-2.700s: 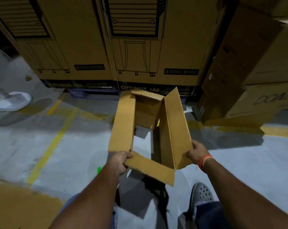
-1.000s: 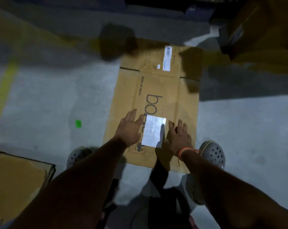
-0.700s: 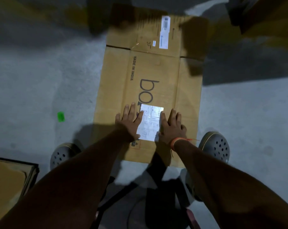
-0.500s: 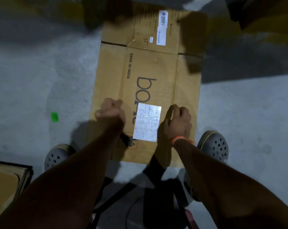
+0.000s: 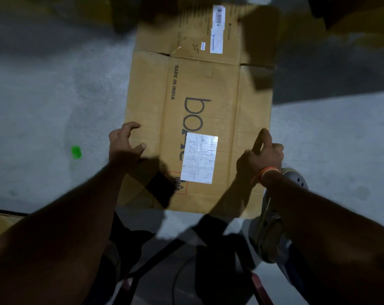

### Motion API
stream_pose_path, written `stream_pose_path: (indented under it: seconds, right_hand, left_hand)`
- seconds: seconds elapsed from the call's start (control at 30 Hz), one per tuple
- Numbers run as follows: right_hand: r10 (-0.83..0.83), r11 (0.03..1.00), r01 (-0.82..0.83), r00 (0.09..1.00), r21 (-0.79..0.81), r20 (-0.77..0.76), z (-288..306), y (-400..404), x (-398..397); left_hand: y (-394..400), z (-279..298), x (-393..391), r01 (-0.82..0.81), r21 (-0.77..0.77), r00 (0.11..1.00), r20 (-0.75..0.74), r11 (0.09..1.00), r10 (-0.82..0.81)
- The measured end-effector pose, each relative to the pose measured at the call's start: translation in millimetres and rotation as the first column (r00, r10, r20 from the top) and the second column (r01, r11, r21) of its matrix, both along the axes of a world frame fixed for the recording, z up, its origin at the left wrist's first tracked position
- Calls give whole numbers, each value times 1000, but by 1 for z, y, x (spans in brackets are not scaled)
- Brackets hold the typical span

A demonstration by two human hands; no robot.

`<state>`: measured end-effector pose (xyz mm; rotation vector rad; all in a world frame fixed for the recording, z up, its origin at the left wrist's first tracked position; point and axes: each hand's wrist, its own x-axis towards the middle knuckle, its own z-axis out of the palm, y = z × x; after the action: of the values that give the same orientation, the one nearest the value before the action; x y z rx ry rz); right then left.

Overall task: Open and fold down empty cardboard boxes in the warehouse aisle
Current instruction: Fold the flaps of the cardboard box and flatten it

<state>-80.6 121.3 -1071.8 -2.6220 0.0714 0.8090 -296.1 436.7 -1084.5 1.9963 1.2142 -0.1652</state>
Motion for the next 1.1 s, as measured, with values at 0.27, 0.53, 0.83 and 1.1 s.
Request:
stream_pose_path:
  seconds: [0.27,0.53,0.83,1.1]
  right_hand:
    - [-128,985,122,991,125,34,54,26,-12]
    - [88,978,-131,964,162,250,153,101,-29]
    - [389,861,-474,848,185,361,264,244,-122]
    - [738,520,-834,547,184,395,311,391,-321]
  left_hand:
    - [19,59,6,102,-78,985,148,992,-89]
    - [63,167,-15,14,124,979,202,992,-40]
    - [117,270,-193,-357,251,911,307,900,276]
    - [93,298,-407,-777,345,621,274,527,735]
